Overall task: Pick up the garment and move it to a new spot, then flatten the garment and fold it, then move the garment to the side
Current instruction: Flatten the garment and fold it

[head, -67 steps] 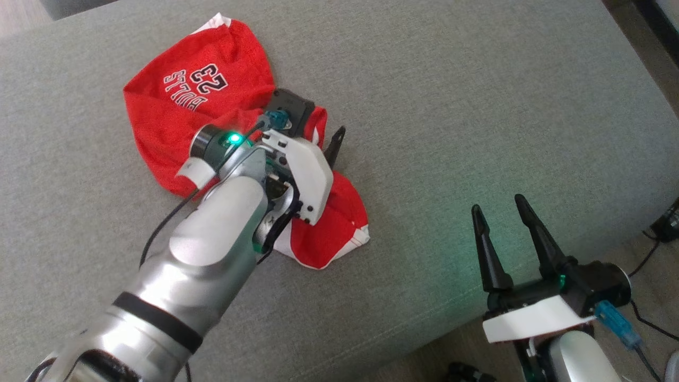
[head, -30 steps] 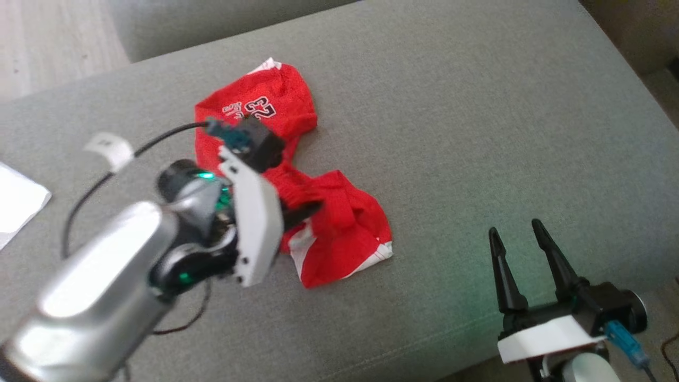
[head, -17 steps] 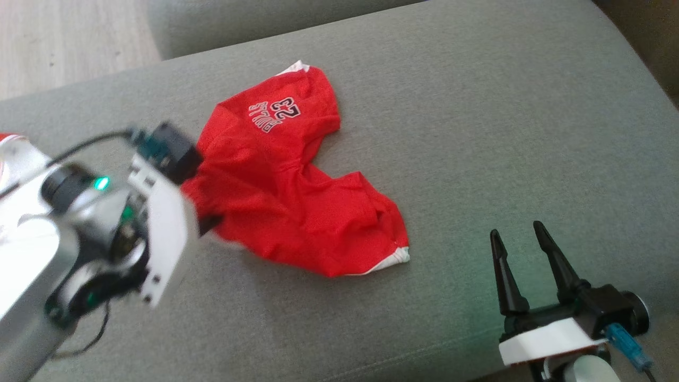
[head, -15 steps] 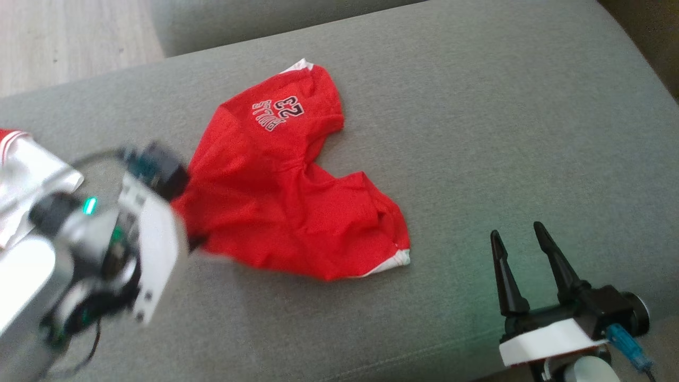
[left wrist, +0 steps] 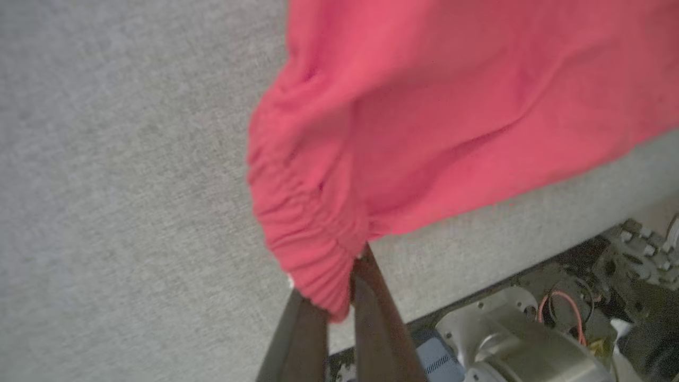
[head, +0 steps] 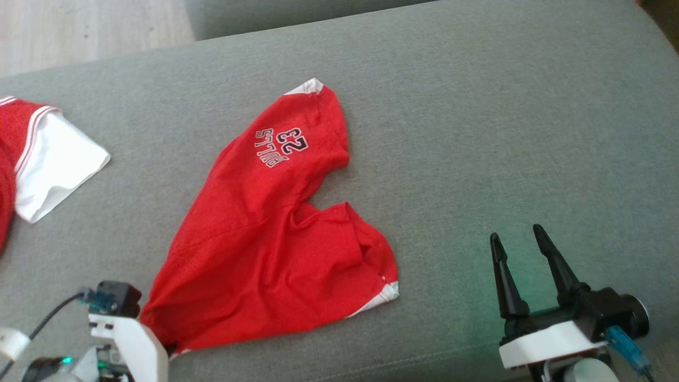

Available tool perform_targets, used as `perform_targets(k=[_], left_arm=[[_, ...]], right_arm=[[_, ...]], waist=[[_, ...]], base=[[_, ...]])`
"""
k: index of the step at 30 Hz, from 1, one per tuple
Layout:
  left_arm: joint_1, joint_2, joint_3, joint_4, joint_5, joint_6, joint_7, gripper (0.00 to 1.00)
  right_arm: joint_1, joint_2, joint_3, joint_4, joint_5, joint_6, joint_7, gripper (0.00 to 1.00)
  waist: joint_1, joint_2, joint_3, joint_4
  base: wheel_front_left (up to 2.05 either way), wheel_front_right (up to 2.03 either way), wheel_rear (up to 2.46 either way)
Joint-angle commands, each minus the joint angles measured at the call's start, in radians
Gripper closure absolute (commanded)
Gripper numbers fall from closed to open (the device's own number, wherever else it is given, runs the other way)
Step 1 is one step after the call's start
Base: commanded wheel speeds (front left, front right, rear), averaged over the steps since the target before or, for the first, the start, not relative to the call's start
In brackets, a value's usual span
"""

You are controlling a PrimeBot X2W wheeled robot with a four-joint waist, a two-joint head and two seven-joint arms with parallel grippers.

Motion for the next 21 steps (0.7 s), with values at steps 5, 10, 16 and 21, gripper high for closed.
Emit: perform_targets(k=[5, 10, 16, 21], left_arm=[[-0.014, -0.061, 0.104, 0.049, -0.025, 0.028, -0.162, 0.0], [0.017, -0.086, 0.129, 0.042, -0.016, 0.046, -0.253, 0.0], [0.075, -0.11, 0.169, -0.009, 0.008, 0.116, -0.364, 0.0], [0.125, -0.122, 0.213, -0.037, 0.028, 0.175, -0.458, 0.0]], right_arm=[[-0.034, -0.005, 0.028, -0.027, -0.019, -0.001, -0.011, 0.0], [-0.035, -0.005, 0.032, -0.034, -0.03, -0.001, -0.011, 0.0], [-0.021, -0.005, 0.031, -0.042, -0.04, -0.001, -0.011, 0.0], [-0.006, -0.005, 0.025, -0.051, -0.049, -0.001, -0.011, 0.0]], waist=[[0.0, 0.0, -0.001, 0.019], [0.0, 0.0, -0.008, 0.028], [0.0, 0.0, -0.032, 0.03], [0.0, 0.0, -0.052, 0.038]], base=[[0.0, 0.0, 0.0], [0.0, 0.0, 0.0], [0.0, 0.0, 0.0], [0.0, 0.0, 0.0]])
